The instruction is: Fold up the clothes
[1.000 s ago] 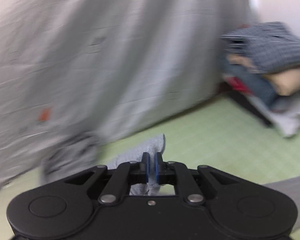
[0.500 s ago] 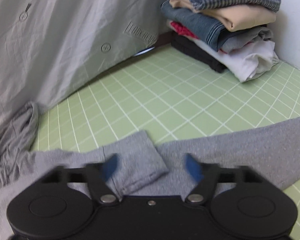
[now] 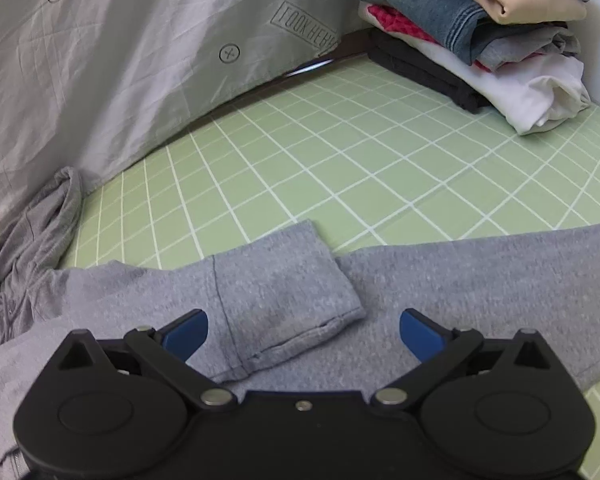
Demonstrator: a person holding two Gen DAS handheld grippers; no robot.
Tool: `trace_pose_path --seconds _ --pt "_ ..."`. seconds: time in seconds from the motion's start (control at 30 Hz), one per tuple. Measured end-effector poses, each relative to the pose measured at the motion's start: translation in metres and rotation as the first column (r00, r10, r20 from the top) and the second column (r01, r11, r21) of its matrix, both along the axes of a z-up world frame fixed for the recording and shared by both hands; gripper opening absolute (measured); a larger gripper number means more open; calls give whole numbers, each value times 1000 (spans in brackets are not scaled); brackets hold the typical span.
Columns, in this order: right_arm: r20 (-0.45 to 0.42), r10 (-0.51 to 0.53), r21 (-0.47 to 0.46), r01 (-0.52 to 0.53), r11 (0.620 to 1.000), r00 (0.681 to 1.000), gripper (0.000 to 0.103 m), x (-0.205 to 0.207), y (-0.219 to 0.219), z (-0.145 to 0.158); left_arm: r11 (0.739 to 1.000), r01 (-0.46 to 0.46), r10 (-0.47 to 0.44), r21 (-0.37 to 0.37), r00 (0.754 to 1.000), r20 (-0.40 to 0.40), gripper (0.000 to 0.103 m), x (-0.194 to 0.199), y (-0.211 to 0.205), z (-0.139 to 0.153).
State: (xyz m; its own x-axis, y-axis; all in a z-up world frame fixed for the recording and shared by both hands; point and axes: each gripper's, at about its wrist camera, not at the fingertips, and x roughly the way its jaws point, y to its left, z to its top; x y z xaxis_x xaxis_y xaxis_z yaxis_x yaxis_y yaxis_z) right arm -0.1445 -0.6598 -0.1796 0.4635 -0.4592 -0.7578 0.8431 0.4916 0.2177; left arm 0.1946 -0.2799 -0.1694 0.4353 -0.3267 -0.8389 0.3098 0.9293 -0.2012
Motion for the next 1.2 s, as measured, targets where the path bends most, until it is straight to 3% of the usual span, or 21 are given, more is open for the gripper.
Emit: trace_pose_path --seconds 0.2,0.27,0.33,0.43,0.53,0.63,0.7,0.77,0.83,0.9,1.03,1.1,1.17,1.2 --pt "-56 28 -18 -29 999 998 103 5 1 -6 999 30 -30 -34 999 17 53 16 -17 -7" --pt "-68 31 -31 -34 999 997 103 7 1 -7 996 45 -45 -79 999 7 23 23 -20 -7" --pt "-85 34 -42 -38 998 996 103 11 2 -8 995 53 -51 -85 998 21 8 27 -23 -7" --pt "-110 41 -54 -48 997 993 103 15 3 -9 995 48 -44 -85 998 54 5 35 -26 -5" --pt "-115 45 -65 -53 996 992 103 16 4 -10 994 -13 17 -104 999 32 8 46 -23 -9" --pt "-129 51 -77 -61 995 990 103 19 4 -11 997 -11 15 -71 999 52 17 48 -25 -9" --pt "-116 31 -69 -39 997 993 103 18 2 -9 999 -11 13 -32 998 63 29 46 -26 -6" --pt "-102 11 -60 -17 998 995 103 17 -1 -8 1000 -20 19 1 996 84 53 40 -23 -1" --pt "-108 -11 -63 4 998 994 102 17 -3 -6 999 -18 15 27 995 103 67 31 -18 5" --pt "-116 -30 -77 21 997 993 88 17 -4 -3 998 -10 3 59 993 120 76 19 -13 11" --pt "-73 -13 -55 9 998 997 64 14 -6 1 984 67 -94 166 983 158 77 -20 -9 15" --pt "-80 -5 -58 0 998 997 32 15 -4 2 970 106 -144 220 975 167 83 -39 -6 11" --pt "-79 4 -64 -9 998 997 17 15 -1 4 954 137 -184 266 970 159 84 -55 -3 3" --pt "-65 5 -64 -9 998 998 17 14 0 7 944 147 -199 294 968 154 84 -62 -1 -2"
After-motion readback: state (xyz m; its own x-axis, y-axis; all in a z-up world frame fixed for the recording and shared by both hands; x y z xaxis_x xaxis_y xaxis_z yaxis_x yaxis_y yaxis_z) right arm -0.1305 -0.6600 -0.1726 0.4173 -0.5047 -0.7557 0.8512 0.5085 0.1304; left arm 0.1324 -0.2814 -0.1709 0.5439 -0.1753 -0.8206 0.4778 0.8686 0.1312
